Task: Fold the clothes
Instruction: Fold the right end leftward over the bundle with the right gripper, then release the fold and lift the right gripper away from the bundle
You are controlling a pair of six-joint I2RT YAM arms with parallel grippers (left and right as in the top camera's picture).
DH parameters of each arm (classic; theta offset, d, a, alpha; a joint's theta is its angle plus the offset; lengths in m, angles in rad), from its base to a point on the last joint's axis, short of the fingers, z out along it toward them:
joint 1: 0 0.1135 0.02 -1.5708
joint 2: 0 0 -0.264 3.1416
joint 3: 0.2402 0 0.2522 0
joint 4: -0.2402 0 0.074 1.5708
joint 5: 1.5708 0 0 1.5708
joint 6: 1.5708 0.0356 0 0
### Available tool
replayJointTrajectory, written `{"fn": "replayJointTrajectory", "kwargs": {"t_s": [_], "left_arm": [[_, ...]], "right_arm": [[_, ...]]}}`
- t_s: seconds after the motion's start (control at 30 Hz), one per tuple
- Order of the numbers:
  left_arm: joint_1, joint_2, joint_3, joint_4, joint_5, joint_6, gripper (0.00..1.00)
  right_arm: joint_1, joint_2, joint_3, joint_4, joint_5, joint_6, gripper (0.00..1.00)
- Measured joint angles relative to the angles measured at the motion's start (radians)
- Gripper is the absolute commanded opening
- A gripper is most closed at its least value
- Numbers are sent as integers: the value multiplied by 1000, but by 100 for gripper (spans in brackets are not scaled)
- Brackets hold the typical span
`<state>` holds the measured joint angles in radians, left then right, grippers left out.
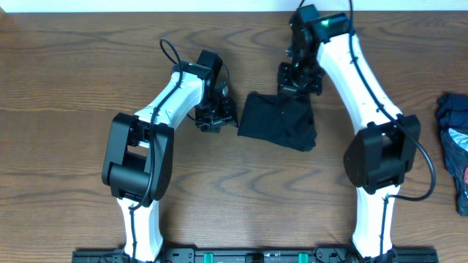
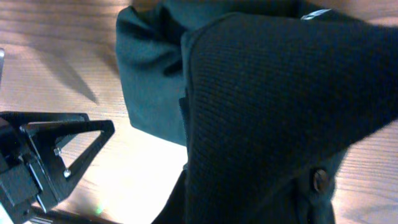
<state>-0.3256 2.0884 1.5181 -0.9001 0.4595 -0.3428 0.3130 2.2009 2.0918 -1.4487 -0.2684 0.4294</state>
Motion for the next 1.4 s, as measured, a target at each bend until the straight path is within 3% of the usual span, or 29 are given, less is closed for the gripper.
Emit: {"fn": "replayJointTrajectory", "kwargs": {"t_s": [0.43,0.9,1.03,1.17,1.4], "left_arm": [[0,0,0,-13,0,0,60],[1,0,0,-24,0,0,60],[3,0,0,-24,0,2,60],[17,0,0,-24,0,3,60],[93,0,0,-24,0,3,60]], "right_arm": [[98,45,0,105,-9,87,1],[107,151,2,150,-29,136,2],[108,151,2,159,-34,140,11],[117,151,2,184,-42,136,28],[159,151,2,237,-67,116,28]]}}
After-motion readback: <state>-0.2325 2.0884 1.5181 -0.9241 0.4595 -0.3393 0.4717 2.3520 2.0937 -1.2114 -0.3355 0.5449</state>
